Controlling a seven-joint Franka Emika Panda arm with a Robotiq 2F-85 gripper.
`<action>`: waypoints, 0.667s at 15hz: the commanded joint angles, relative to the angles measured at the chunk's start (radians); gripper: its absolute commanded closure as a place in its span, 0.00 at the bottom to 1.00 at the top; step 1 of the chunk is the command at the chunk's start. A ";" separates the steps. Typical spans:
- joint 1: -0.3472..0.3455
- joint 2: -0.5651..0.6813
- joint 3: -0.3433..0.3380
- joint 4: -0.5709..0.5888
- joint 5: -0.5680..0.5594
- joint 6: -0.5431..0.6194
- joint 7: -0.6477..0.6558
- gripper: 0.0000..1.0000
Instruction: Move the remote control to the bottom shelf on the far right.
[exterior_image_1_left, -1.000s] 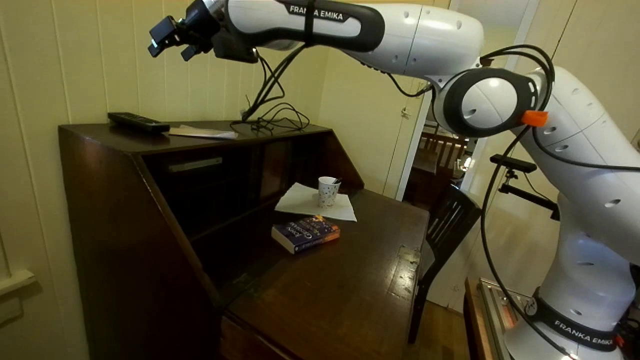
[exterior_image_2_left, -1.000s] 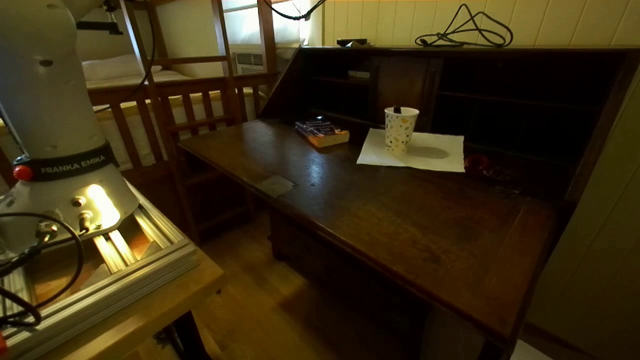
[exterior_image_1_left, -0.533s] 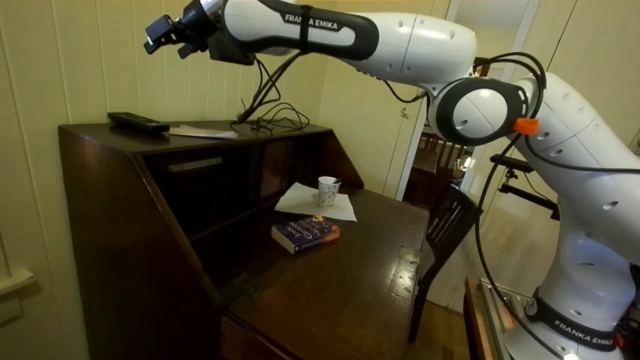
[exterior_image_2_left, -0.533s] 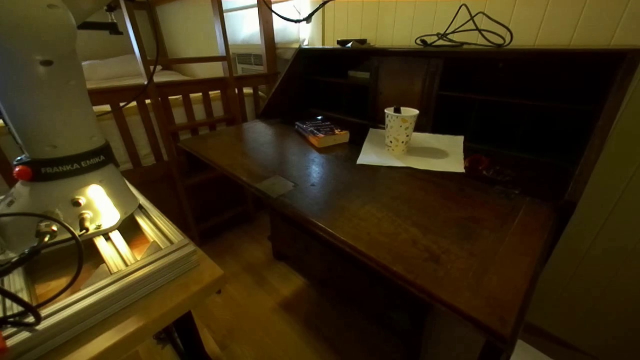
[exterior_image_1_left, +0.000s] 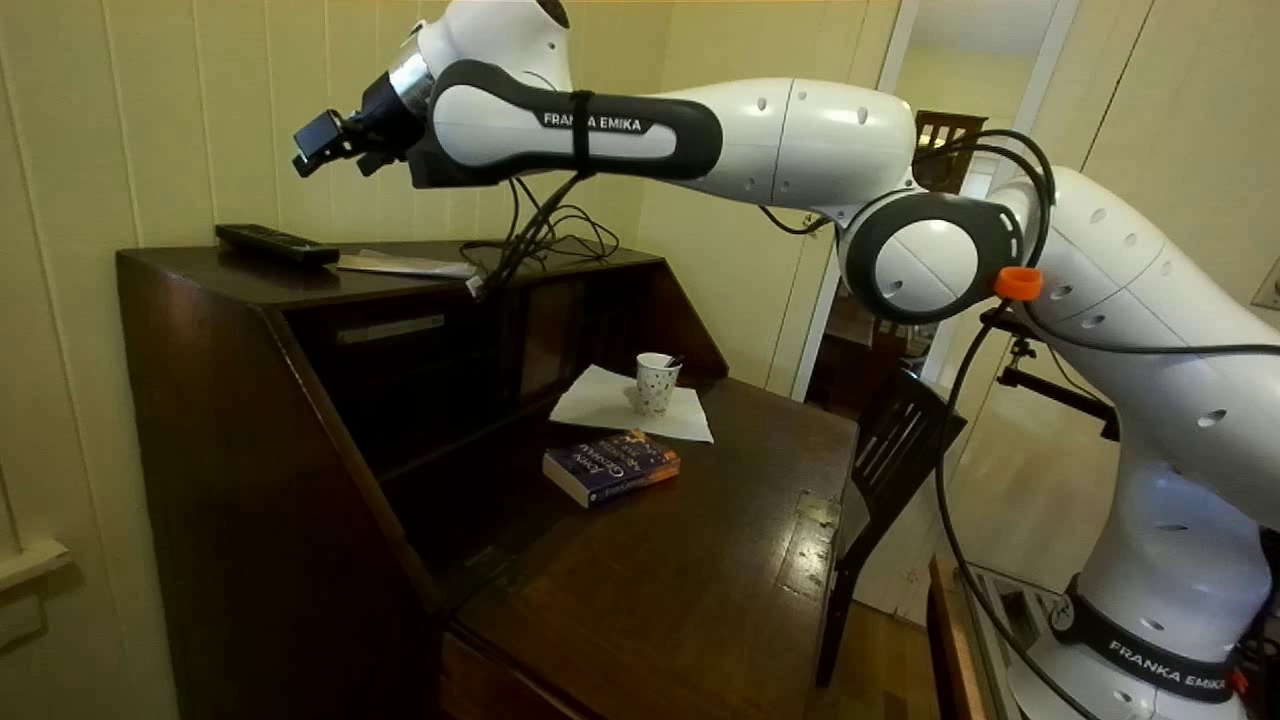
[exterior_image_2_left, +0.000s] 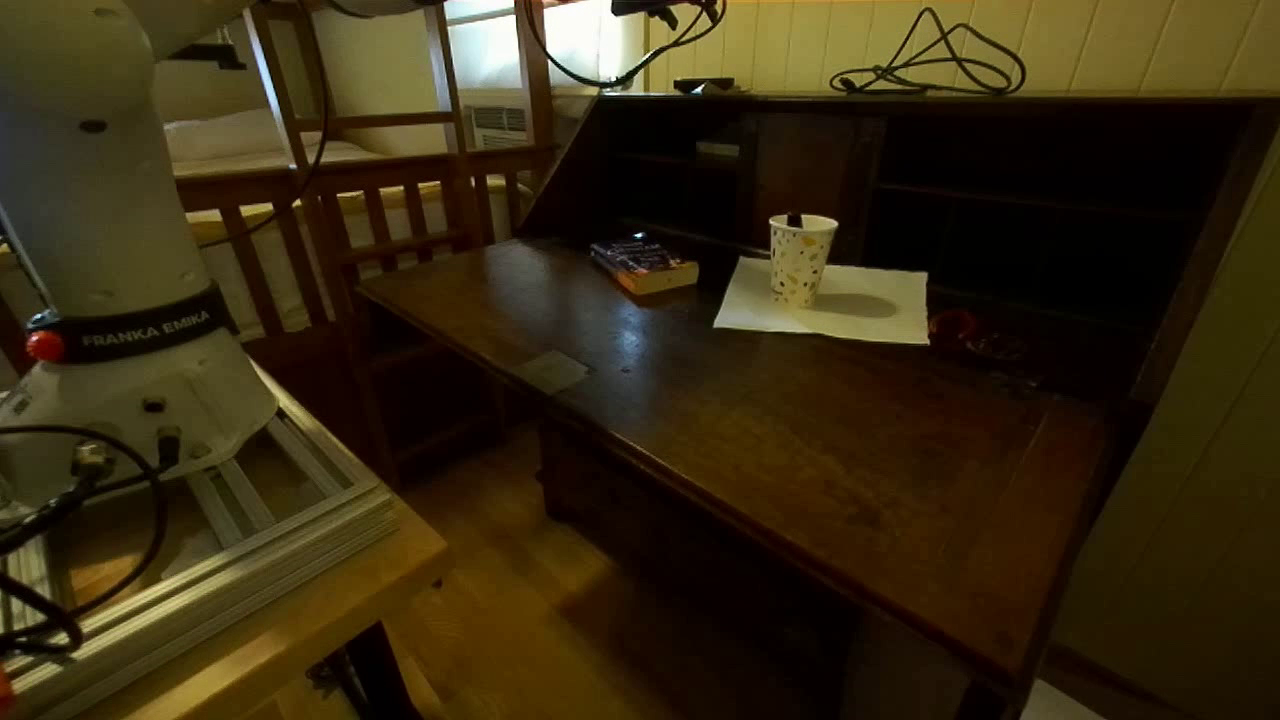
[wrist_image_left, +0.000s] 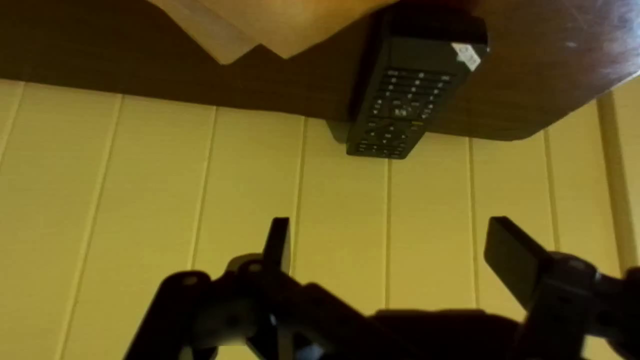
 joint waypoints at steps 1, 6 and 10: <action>0.004 0.014 -0.024 0.020 -0.009 -0.090 0.020 0.00; 0.007 0.011 -0.025 0.026 -0.004 -0.293 -0.014 0.00; 0.007 0.024 0.001 0.055 0.011 -0.354 -0.048 0.00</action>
